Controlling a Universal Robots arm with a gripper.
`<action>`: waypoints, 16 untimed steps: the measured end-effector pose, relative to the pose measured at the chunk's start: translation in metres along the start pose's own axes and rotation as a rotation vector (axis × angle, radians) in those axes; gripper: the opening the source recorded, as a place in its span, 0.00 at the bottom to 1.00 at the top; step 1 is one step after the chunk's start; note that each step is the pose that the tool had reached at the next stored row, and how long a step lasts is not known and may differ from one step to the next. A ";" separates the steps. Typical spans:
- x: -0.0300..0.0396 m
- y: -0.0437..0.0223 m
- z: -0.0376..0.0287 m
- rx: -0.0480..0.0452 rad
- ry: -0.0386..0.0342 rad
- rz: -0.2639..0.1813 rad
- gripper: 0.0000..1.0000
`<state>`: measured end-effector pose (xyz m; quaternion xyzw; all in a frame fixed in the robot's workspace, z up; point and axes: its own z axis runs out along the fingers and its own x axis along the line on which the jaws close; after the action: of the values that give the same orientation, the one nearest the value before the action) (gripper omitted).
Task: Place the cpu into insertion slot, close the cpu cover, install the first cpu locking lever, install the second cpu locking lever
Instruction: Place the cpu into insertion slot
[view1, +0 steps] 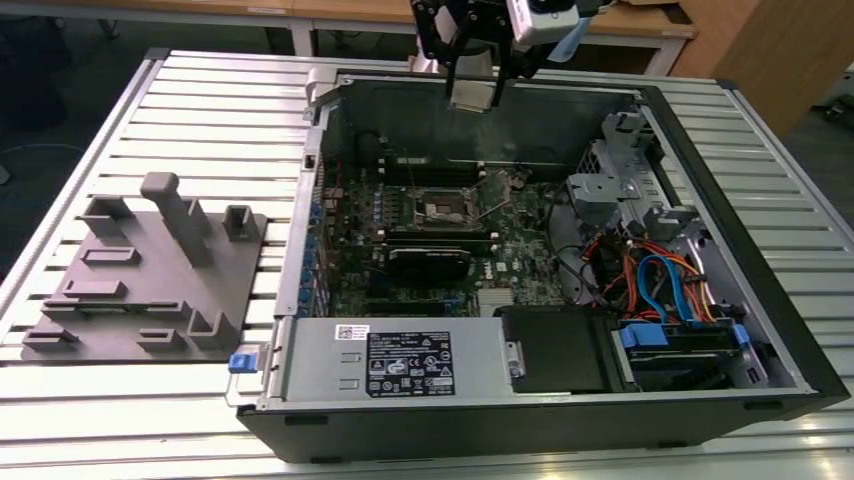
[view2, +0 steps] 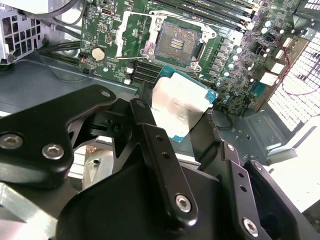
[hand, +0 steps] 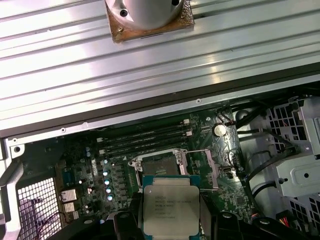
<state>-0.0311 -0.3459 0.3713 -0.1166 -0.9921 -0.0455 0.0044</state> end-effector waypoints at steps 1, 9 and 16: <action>0.0000 0.0000 0.0000 0.0000 0.0000 0.000 0.54; 0.0000 0.0000 0.0000 -0.0006 -0.0026 0.029 0.54; 0.0000 0.0000 0.0003 -0.0026 -0.0123 0.136 0.54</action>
<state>-0.0311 -0.3459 0.3710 -0.1840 -0.9819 -0.0456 0.0013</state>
